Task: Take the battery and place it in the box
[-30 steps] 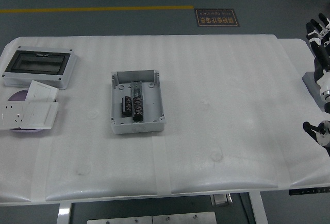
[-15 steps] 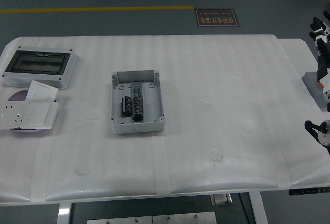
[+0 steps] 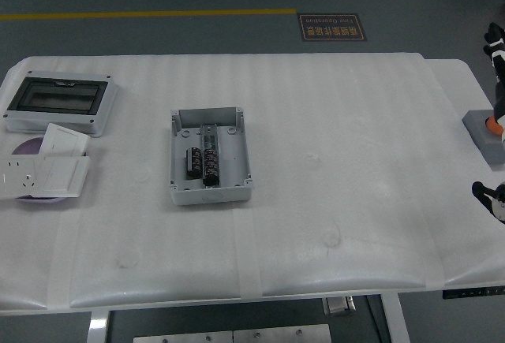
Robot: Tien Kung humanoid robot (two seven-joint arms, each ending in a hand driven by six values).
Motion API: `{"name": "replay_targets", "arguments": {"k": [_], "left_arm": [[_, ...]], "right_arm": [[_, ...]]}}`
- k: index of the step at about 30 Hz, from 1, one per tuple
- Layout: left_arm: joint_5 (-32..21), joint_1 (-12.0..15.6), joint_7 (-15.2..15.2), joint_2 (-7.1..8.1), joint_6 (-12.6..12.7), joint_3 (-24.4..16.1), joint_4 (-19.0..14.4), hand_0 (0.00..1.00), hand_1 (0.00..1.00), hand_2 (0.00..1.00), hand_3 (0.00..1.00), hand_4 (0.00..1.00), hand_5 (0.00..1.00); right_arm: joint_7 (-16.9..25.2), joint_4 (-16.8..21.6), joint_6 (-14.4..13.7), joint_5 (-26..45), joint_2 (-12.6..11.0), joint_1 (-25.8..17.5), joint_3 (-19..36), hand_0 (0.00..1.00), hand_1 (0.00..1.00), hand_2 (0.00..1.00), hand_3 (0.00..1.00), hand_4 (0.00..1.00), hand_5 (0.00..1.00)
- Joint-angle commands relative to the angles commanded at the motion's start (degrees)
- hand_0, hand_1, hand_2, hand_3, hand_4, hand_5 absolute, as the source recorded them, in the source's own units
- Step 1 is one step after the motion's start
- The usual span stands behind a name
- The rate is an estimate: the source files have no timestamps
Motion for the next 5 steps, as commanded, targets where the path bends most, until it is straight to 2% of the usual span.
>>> {"name": "replay_targets", "arguments": {"k": [5], "left_arm": [[0.37,0.12,0.16,-0.22,-0.05,-0.47,0.00,0.654,0.663,0.619,0.654,0.637,0.429]], "right_arm": [[-0.11,0.07,-0.09,0.00,0.04,0.06,0.11,0.903,0.850,0.856,0.902,0.807,0.495]]}}
